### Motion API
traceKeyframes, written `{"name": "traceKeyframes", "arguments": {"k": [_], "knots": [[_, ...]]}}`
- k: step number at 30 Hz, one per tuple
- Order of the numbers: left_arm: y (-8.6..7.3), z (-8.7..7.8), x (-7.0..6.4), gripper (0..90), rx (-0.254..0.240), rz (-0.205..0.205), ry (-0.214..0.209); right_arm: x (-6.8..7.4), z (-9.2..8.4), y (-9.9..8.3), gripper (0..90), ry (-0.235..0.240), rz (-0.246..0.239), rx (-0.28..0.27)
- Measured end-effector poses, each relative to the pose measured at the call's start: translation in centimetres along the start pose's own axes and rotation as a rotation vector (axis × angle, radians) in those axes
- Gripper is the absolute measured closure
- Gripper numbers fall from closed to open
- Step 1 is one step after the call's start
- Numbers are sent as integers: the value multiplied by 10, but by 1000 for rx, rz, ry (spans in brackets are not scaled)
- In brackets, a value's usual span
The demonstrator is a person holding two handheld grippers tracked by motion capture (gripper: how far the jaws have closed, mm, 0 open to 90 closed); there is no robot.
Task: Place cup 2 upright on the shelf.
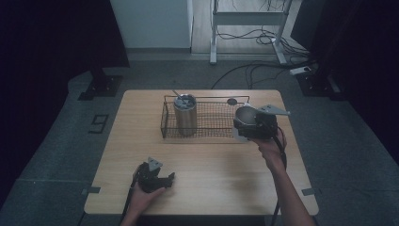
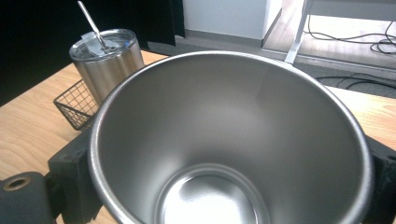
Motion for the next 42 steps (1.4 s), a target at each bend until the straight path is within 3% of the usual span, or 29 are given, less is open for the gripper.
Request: {"name": "traceKeyframes", "arguments": {"k": [21, 42], "knots": [[0, 0, 0, 148, -1, -1, 0, -8, 25, 14, 67, -18, -1, 21], [0, 0, 0, 148, -3, -1, -1, -7, 49, 24, 67, -13, -7, 41]]}}
Point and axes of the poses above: each handheld gripper's, and its own axes: z roughly forward along the jaws, y roughly out of its top, x roughly to its left, the point moved 3 cm from there along z, roughly forward along the jaws, and after that the axes turned 8 degrees about -z, right-handed, at the moved point
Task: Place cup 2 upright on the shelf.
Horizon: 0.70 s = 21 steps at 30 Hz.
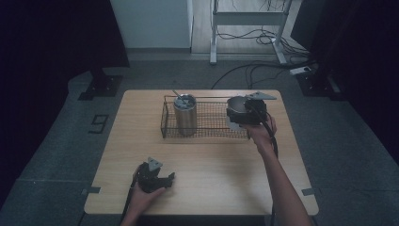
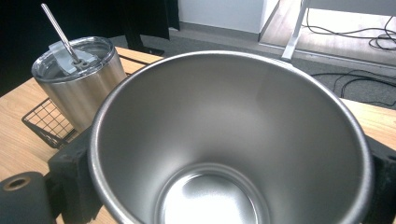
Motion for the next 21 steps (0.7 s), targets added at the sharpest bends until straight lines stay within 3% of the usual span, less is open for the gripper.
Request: {"name": "traceKeyframes", "arguments": {"k": [21], "knots": [[-1, -1, 0, 152, -1, 1, -1, 8, 32, 10, 67, 2, -12, 33]]}}
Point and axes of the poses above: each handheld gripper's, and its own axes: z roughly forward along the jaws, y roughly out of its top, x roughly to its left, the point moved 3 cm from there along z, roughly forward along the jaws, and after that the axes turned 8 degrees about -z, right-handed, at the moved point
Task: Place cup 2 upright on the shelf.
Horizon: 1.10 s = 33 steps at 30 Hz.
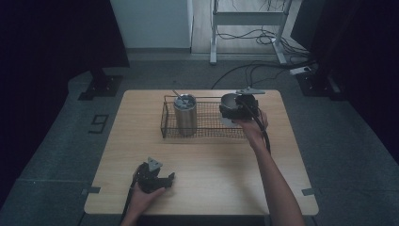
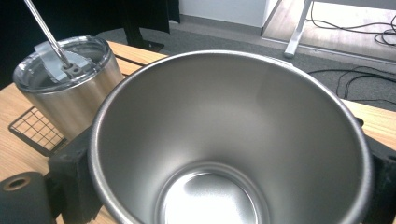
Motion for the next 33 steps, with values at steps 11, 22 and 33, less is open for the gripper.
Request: {"name": "traceKeyframes", "arguments": {"k": [11, 22, 33], "knots": [[0, 0, 0, 154, -1, -1, 0, -2, 16, -3, 67, -8, 8, 16], [0, 0, 0, 154, -1, -2, 0, -3, 35, -9, 67, -14, 15, 46], [0, 0, 0, 154, 0, 0, 0, -12, 44, -15, 67, -29, 36, 66]]}}
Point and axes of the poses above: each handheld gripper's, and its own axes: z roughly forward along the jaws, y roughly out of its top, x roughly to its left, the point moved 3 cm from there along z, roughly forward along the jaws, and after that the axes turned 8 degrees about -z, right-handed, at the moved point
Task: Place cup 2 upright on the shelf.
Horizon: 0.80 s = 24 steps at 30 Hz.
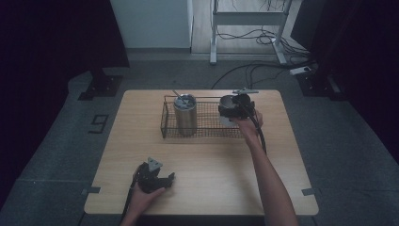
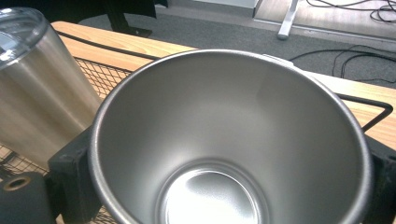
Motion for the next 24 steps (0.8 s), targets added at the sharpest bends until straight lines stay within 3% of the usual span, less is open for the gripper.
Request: {"name": "traceKeyframes", "arguments": {"k": [7, 24], "knots": [[0, 0, 0, 154, 1, 2, 1, -1, 7, -5, 67, -17, -5, 31], [0, 0, 0, 154, 0, 1, 1, 2, 24, -23, 67, -1, -2, 72]]}}
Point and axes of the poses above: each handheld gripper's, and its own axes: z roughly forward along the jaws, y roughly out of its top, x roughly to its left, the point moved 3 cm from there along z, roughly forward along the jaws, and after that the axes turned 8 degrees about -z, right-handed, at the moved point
